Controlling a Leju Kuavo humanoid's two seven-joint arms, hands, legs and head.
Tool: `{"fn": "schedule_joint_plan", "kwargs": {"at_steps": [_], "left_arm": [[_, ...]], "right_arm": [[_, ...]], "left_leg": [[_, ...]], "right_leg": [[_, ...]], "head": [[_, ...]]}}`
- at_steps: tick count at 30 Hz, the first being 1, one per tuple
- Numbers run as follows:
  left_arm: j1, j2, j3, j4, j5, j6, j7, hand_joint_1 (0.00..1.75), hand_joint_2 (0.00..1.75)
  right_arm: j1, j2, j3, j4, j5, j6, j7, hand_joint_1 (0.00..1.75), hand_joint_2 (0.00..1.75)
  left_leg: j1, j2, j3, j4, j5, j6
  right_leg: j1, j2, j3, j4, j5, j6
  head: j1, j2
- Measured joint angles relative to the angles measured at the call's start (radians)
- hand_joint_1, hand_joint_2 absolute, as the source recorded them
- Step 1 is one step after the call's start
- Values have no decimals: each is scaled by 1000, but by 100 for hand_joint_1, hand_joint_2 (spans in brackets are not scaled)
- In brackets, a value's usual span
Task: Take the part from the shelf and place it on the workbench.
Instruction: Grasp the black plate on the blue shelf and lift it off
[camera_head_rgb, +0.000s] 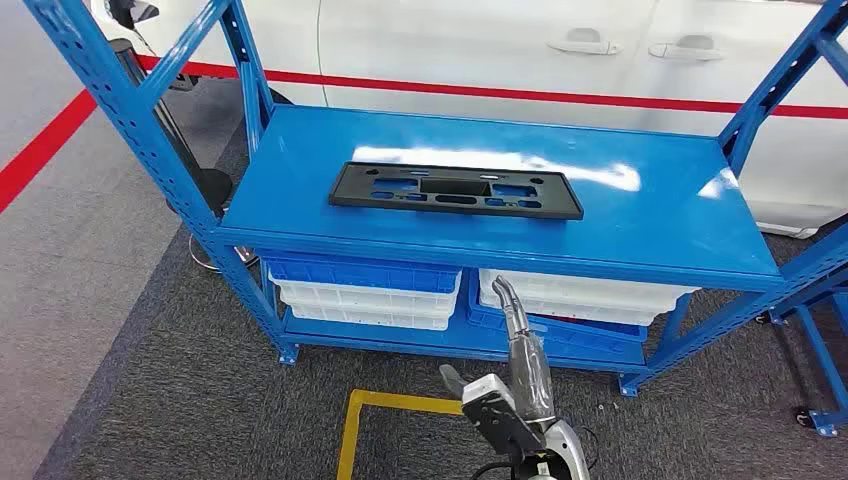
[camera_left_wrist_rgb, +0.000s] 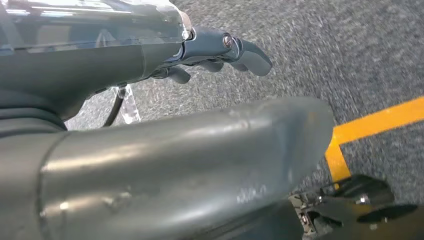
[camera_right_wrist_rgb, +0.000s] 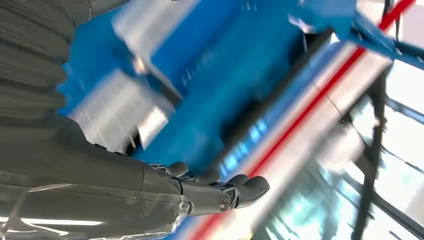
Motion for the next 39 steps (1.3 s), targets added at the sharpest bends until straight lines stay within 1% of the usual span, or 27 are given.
{"fn": "schedule_joint_plan", "kwargs": {"at_steps": [1, 2, 4, 5, 7, 9, 11, 12, 13, 14, 16, 17, 18, 21, 23, 24, 26, 27, 28, 29, 31, 32, 33, 34, 35, 37, 39], "left_arm": [[-1, -2, 0, 0, -5, -3, 5, 0, 0], [-2, -3, -1, 0, -11, -5, 12, 0, 0], [-5, -7, -5, 0, -29, -15, 34, 0, 0], [-8, -8, -8, 0, -35, -20, 43, 0, 0], [-12, -9, -11, 0, -38, -27, 52, 0, 0], [-15, -8, -11, 0, -37, -31, 55, 0, 0], [-16, -8, -11, 0, -32, -34, 54, 0, 0], [-15, -7, -11, 0, -28, -35, 54, 0, 0], [-14, -6, -11, 0, -22, -36, 52, 0, 0], [-14, -6, -10, 0, -17, -37, 49, 0, 0], [-14, -6, -9, 0, -10, -40, 40, 0, 0], [-15, -5, -8, 0, -8, -43, 36, 0, 0], [-15, -5, -7, 0, -6, -46, 33, 0, 0], [-12, -6, -4, 0, -3, -49, 29, 0, 0], [-10, -6, -3, 0, -2, -49, 29, 0, 0], [-10, -6, -3, 1, -2, -49, 29, 0, 0], [-10, -6, -2, 1, -2, -49, 29, 0, 0], [-9, -6, -2, 1, -2, -49, 30, 0, 0], [-8, -5, -2, 1, -1, -49, 30, 0, 0], [-7, -5, -2, 1, -1, -49, 31, 0, 0], [-6, -5, 0, 1, 1, -50, 32, 0, 0], [-7, -6, 1, 1, 2, -51, 31, 0, 0], [-7, -6, 2, 1, 3, -51, 31, 0, 0], [-7, -6, 3, 1, 4, -52, 30, 0, 0], [-7, -6, 3, 1, 4, -53, 30, 0, 0], [-7, -6, 4, 1, 4, -55, 29, 0, 0], [-8, -6, 5, 1, 5, -56, 29, 0, 0]], "right_arm": [[-5, 0, 1, 0, 67, -31, 3, 0, 175], [-11, 1, 2, 0, 134, -58, 8, 0, 175], [-33, 2, 7, 0, 367, -140, 34, 0, 175], [-45, 3, 9, 0, 445, -158, 50, 0, 175], [-68, 3, 17, 3, 514, -166, 75, 0, 175], [-90, 5, 23, 9, 526, -167, 87, 0, 175], [-103, 5, 28, 15, 527, -168, 93, 0, 175], [-106, 5, 32, 20, 524, -167, 96, 0, 175], [-110, 4, 36, 26, 518, -163, 100, 0, 175], [-114, 4, 41, 32, 509, -159, 105, 0, 175], [-122, 4, 53, 48, 481, -150, 110, 0, 175], [-125, 4, 59, 57, 464, -148, 112, 0, 175], [-128, 4, 65, 66, 448, -149, 112, 0, 175], [-130, 3, 80, 86, 414, -149, 112, 0, 175], [-129, 2, 86, 93, 398, -146, 111, 0, 175], [-129, 2, 87, 96, 393, -145, 111, 0, 175], [-127, -1, 90, 102, 385, -141, 110, 0, 175], [-126, -3, 91, 106, 381, -138, 110, 0, 175], [-124, -5, 92, 109, 376, -134, 110, 0, 175], [-122, -6, 93, 112, 370, -131, 110, 0, 175], [-121, -7, 93, 116, 360, -124, 109, 0, 175], [-120, -8, 94, 118, 357, -120, 109, 0, 175], [-119, -8, 95, 120, 354, -118, 108, 0, 175], [-118, -9, 96, 121, 351, -116, 107, 0, 175], [-115, -9, 97, 123, 349, -115, 105, 0, 175], [-109, -10, 101, 125, 343, -114, 101, 0, 175], [-106, -9, 106, 125, 339, -113, 98, 0, 175]], "left_leg": [[-2, 0, -1, 1, -1, -1], [-2, 0, -2, 2, -2, -3], [-1, 2, -6, 3, -4, -11], [0, 2, -7, 2, -4, -16], [1, 3, -10, 15, -15, -27], [4, 4, -42, 89, -60, -39], [14, 5, -104, 216, -116, -52], [19, 5, -128, 260, -126, -58], [24, 6, -136, 269, -117, -63], [28, 6, -124, 240, -88, -67], [33, 7, -64, 110, -18, -72], [32, 7, -38, 54, 1, -70], [31, 7, -22, 19, 8, -65], [26, 6, -18, 4, 4, -43], [28, 6, -13, -3, 6, -27], [29, 7, -10, -6, 6, -19], [26, 7, -7, -7, 3, -11], [24, 7, -5, -6, 0, -9], [22, 6, -1, -6, -3, -7], [20, 4, 5, -6, -7, -7], [18, 1, 19, -7, -19, -10], [15, 1, 24, -6, -25, -14], [14, 1, 27, -6, -30, -19], [14, 1, 28, -8, -34, -25], [13, 2, 30, -10, -37, -30], [14, 4, 38, -11, -44, -41], [14, 6, 17, 44, -71, -52]], "right_leg": [[3, 0, 11, -23, 2, -6], [5, 0, 17, -39, 3, -8], [13, 1, 32, -83, 7, -16], [13, 3, 32, -90, 9, -15], [6, 1, 39, -102, 13, -19], [-2, -3, 48, -112, 15, -24], [-3, -6, 49, -112, 14, -26], [-4, -7, 49, -112, 13, -26], [-5, -7, 50, -111, 11, -25], [-7, -7, 52, -111, 9, -22], [-11, -5, 58, -107, 1, -12], [-11, -5, 59, -103, -2, -6], [-10, -5, 59, -100, -5, 1], [-9, -5, 57, -101, -6, 17], [-12, -4, 45, -69, -27, 25], [-13, -4, 22, -23, -50, 28], [-14, -3, -51, 111, -105, 31], [-14, -2, -85, 167, -118, 32], [-14, -2, -105, 189, -111, 31], [-14, -2, -103, 170, -82, 29], [-10, -2, -52, 44, 0, 17], [-7, -2, -23, -18, 26, 11], [-3, -2, -3, -60, 36, 6], [1, -1, 6, -79, 32, 2], [3, 0, 9, -86, 27, -1], [-2, 3, 20, -98, 23, -8], [-8, 1, 39, -111, 18, -18]], "head": [[-1, 0], [-2, 0], [-4, 0], [-4, 0], [-4, 0], [-8, 0], [-10, 0], [-10, 0], [-10, 0], [-10, 0], [-11, 0], [-12, 0], [-12, 0], [-13, 0], [-10, 0], [-8, 0], [-5, 0], [-5, 0], [-5, 0], [-4, 0], [-4, 0], [-4, 0], [-4, 0], [-5, 0], [-6, 0], [-6, 0], [-8, 0]]}}
